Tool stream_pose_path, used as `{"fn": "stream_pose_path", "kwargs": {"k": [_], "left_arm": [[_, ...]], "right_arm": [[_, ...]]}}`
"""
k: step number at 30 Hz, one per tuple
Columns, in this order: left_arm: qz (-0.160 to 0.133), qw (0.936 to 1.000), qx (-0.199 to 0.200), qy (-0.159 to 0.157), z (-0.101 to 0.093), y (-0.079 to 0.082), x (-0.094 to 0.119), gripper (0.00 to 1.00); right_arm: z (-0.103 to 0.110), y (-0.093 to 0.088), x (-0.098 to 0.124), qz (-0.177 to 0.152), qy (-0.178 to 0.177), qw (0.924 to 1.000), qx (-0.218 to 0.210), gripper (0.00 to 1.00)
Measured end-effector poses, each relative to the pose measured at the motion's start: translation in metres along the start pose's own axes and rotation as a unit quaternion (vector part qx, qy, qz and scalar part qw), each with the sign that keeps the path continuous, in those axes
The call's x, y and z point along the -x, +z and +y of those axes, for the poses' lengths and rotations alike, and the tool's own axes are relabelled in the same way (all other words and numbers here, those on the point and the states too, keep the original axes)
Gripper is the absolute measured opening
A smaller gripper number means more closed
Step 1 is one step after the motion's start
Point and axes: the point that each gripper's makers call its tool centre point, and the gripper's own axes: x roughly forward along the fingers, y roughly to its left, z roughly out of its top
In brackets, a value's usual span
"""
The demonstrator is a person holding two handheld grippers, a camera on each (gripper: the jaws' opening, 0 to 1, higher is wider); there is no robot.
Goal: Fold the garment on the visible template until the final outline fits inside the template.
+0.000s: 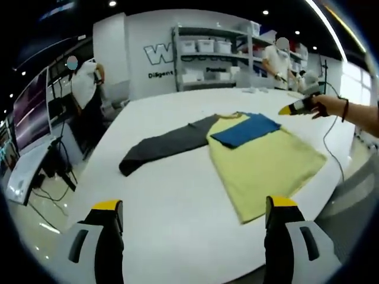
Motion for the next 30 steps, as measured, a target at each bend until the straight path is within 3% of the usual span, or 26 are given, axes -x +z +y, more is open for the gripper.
{"fn": "stream_pose_path", "kwargs": {"k": [7,15,18,22,30], "left_arm": [[-0.004,0.9999,0.003,0.013,0.019,0.006,0.001,0.98],[-0.002,0.9998,0.017,0.012,0.027,0.007,0.000,0.98],[-0.003,0.9997,0.023,0.010,0.031,0.008,-0.003,0.98],[0.012,0.9991,0.041,0.003,0.037,0.004,-0.010,0.97],[0.007,0.9974,0.072,0.006,0.058,0.016,-0.025,0.95]], "right_arm": [[0.023,0.001,0.030,-0.006,0.040,0.9988,0.027,0.99],[0.048,-0.010,0.058,0.004,0.078,0.9952,0.059,0.99],[0.055,-0.012,0.070,-0.007,0.082,0.9932,0.083,0.99],[0.067,-0.024,0.083,-0.004,0.101,0.9908,0.091,0.99],[0.087,-0.045,0.102,-0.010,0.123,0.9861,0.112,0.99]]}}
